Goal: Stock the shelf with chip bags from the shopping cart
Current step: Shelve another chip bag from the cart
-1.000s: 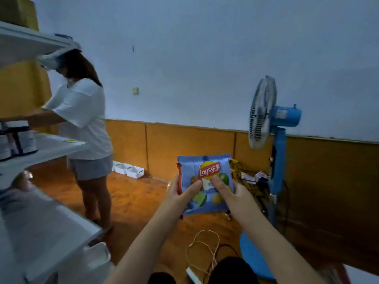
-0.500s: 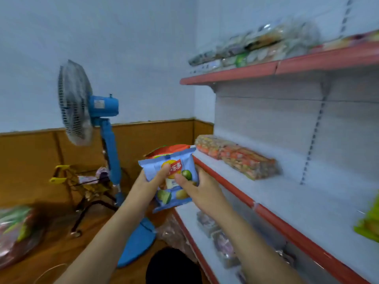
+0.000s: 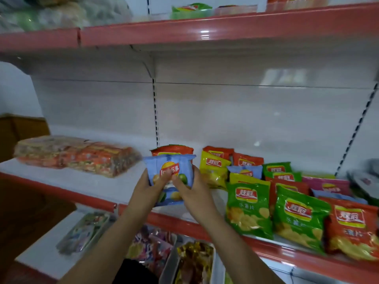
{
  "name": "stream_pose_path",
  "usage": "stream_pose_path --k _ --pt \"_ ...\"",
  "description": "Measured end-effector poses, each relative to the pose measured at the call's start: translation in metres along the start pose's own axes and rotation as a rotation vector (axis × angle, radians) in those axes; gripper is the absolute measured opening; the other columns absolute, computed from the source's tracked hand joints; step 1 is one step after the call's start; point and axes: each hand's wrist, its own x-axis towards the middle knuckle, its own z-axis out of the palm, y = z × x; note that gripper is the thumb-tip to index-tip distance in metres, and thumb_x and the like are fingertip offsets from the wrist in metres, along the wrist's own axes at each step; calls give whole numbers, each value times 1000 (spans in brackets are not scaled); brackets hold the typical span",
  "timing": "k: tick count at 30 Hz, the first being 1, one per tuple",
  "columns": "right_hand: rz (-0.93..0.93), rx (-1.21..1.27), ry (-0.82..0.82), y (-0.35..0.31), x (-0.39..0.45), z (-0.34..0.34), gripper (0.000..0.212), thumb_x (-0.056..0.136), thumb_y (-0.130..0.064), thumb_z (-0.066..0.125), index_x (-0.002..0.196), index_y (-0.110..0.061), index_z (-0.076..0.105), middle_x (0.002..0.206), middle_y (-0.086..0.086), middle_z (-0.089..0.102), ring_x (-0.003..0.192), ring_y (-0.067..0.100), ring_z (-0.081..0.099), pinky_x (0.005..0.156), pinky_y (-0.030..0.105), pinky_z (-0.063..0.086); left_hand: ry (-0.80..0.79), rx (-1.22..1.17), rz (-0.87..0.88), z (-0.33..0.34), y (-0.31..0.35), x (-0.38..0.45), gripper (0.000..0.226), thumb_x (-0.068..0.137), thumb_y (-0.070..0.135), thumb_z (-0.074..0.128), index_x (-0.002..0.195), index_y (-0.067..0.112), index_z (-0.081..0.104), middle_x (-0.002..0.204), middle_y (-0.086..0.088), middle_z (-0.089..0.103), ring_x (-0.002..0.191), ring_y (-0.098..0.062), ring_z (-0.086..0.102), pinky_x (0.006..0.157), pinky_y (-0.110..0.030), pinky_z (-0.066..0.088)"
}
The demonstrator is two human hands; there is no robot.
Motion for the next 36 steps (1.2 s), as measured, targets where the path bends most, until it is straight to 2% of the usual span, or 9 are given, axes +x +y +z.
stream_pose_path --k 5,8,13,17,21,25,29,33,36 --pt "88 -147 117 31 4 -31 69 93 -49 57 149 -27 23 129 -9 51 108 11 59 94 35 53 -104 36 -2 51 -28 34 40 89 41 65 126 25 61 114 9 72 101 -7 70 83 -23 58" --pt "96 -311 155 42 8 -34 86 95 -49 52 157 -18 1 165 -3 5 151 18 15 122 37 22 -170 23 -40 67 -45 52 33 90 34 68 121 24 63 109 8 74 99 -6 71 78 -19 57" --pt "74 -515 194 51 10 -27 87 100 -44 43 153 -16 -20 157 -3 -37 147 13 -26 115 21 -7 -296 49 -135 84 -66 66 36 88 42 70 116 20 67 107 0 76 102 -20 72 89 -40 58" --pt "114 -564 164 56 17 -20 83 101 -46 37 154 -14 -18 156 1 -37 145 16 -32 122 30 -5 -361 -41 -230 90 -73 72 27 92 26 67 118 16 68 104 -8 77 101 -29 73 88 -43 58" --pt "168 -616 200 63 22 -15 78 101 -48 30 154 -11 -14 160 6 -29 145 21 -32 122 34 -9 -434 -12 -248 94 -67 74 16 97 6 57 107 16 66 78 10 78 74 -2 73 62 -15 54" --pt "175 -588 217 62 25 -14 75 102 -47 28 155 -11 -12 161 7 -26 146 20 -31 122 34 -9 -482 63 -177 95 -58 71 19 99 -1 49 101 14 60 67 20 73 66 11 68 58 -6 49" --pt "161 -599 205 59 24 -9 76 102 -51 24 155 -12 -14 160 8 -29 145 20 -32 122 37 -10 -330 0 -230 76 -60 67 16 102 14 50 115 17 59 95 7 73 84 -4 72 67 -13 52" --pt "188 -595 189 57 21 -2 77 101 -54 23 155 -13 -12 161 8 -27 147 21 -29 118 33 -13 -291 230 -217 68 -67 70 28 102 21 53 74 16 51 65 7 56 64 -11 51 61 -16 40" --pt "192 -599 176 52 17 -1 78 101 -54 26 155 -14 -13 160 7 -28 147 21 -29 118 33 -12 -339 214 -201 65 -67 68 31 97 27 57 89 -2 55 78 -23 56 71 -18 51 68 -32 43"
